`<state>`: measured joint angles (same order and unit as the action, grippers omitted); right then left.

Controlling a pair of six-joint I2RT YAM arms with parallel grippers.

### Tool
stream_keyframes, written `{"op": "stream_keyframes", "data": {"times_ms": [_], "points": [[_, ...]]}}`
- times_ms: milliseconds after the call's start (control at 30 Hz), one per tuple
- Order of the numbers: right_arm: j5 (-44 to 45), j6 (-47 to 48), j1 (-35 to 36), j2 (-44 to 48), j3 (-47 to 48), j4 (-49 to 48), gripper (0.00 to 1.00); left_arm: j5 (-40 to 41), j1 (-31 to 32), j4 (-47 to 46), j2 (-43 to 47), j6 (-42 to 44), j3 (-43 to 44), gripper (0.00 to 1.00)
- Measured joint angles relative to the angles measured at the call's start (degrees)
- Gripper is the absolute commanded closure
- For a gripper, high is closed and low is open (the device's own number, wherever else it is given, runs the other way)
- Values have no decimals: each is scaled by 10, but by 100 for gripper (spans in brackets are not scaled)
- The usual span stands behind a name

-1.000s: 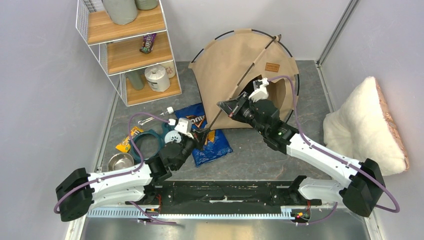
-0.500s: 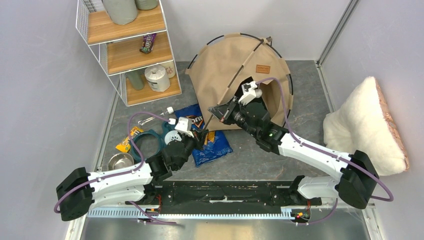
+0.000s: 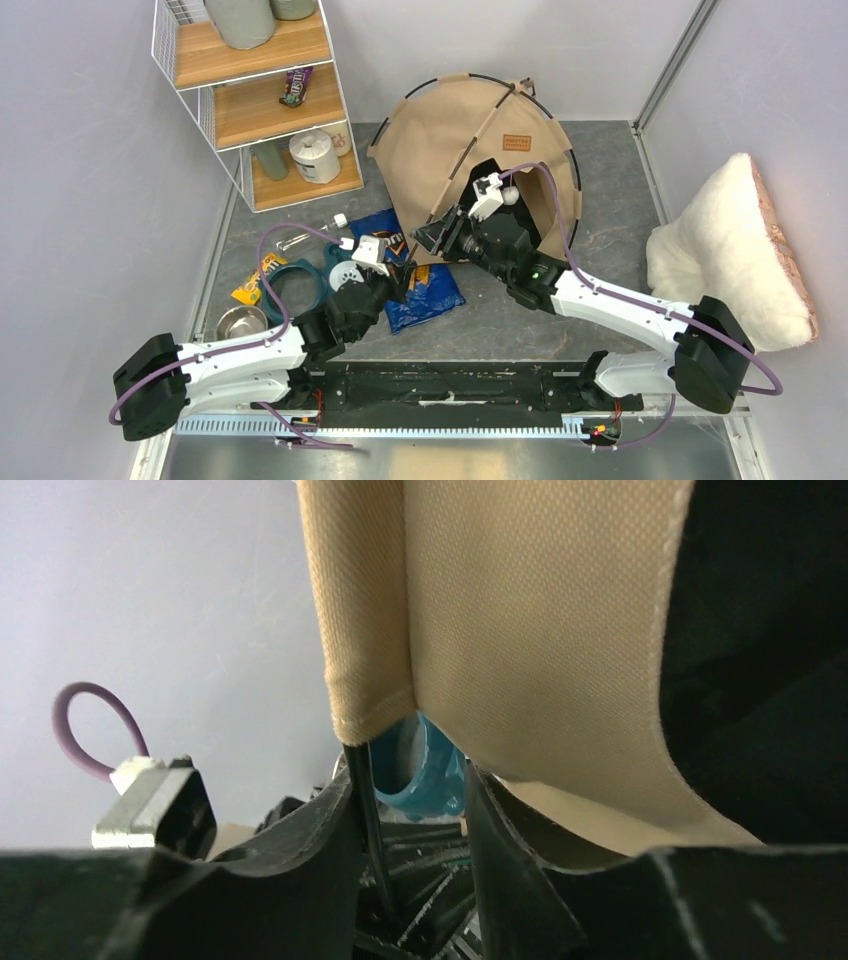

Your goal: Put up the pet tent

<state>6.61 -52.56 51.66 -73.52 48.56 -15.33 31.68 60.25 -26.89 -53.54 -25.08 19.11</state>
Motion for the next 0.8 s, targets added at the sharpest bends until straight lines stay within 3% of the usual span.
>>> {"op": "stream_keyframes", "data": {"times_ms": [400, 800], "points": [[-29, 38, 32, 19, -21, 17, 62, 14, 1, -2, 0, 0, 0, 98], [-32, 53, 53, -22, -20, -11, 64, 14, 0, 11, 1, 0, 0, 98]]}}
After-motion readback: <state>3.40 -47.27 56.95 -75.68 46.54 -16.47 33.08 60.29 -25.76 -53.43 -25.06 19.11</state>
